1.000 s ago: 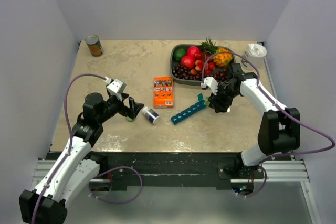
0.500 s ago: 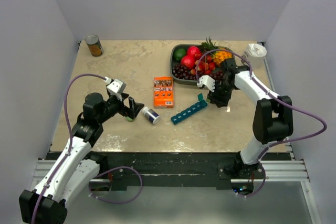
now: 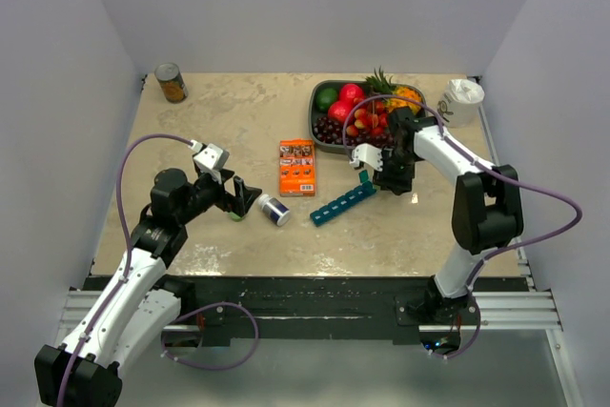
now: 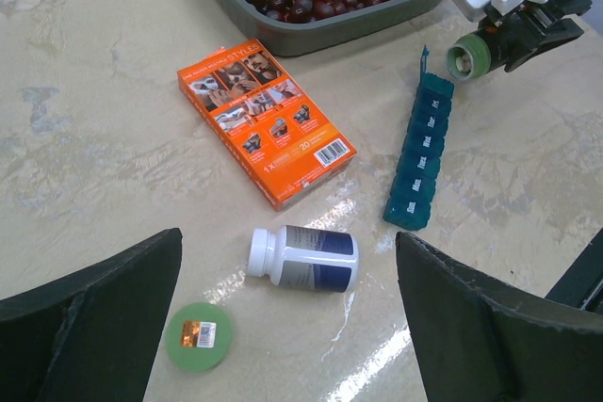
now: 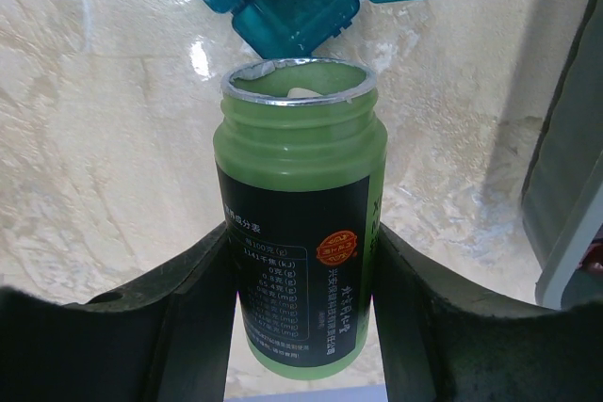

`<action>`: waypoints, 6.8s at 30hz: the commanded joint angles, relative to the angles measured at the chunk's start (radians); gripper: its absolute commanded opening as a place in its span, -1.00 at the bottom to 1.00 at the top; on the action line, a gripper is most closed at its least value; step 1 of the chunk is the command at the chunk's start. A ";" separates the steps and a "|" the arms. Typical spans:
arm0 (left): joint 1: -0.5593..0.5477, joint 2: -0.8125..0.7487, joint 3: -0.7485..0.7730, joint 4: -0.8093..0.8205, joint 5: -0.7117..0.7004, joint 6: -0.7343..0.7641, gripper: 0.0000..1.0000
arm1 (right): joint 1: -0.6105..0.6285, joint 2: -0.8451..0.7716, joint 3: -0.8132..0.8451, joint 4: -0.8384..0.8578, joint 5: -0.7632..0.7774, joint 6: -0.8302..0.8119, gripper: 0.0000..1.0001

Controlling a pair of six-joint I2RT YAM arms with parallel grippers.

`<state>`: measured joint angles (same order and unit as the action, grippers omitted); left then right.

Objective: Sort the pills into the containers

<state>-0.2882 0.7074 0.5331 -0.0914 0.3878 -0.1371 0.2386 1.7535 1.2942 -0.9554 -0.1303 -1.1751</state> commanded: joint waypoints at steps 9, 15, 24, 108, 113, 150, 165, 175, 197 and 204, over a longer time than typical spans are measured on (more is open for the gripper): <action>0.004 -0.014 0.042 0.039 0.019 0.019 0.98 | 0.041 0.012 0.060 -0.023 0.100 -0.034 -0.90; 0.004 -0.016 0.042 0.041 0.020 0.019 0.98 | 0.056 0.021 0.068 -0.029 0.129 -0.031 -0.90; 0.004 -0.017 0.042 0.042 0.025 0.019 0.98 | 0.076 0.032 0.073 -0.037 0.175 -0.026 -0.90; 0.004 -0.022 0.039 0.050 0.042 0.018 0.98 | 0.172 0.101 0.149 -0.134 0.288 0.052 -0.89; 0.004 -0.022 0.039 0.048 0.040 0.019 0.98 | 0.169 0.095 0.146 -0.134 0.265 0.061 -0.89; 0.004 0.004 0.039 0.044 0.028 0.018 0.98 | 0.053 -0.205 0.030 -0.056 -0.253 0.137 -0.89; 0.004 -0.040 0.028 -0.034 -0.119 -0.127 0.98 | 0.048 -0.594 -0.205 0.752 -0.971 0.803 -0.89; 0.004 0.046 0.079 -0.218 -0.262 -0.430 0.98 | 0.048 -0.574 -0.420 2.172 -0.979 1.955 -0.86; -0.118 0.533 0.165 -0.410 -0.582 -0.515 0.74 | 0.047 -0.677 -0.411 1.061 -0.896 1.029 -0.81; -0.150 0.697 0.251 -0.426 -0.676 -0.480 0.33 | 0.028 -0.670 -0.426 1.061 -0.911 1.023 -0.80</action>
<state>-0.4282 1.3556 0.7219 -0.5064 -0.1986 -0.6430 0.2821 1.0931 0.8742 0.0792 -1.0370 -0.1249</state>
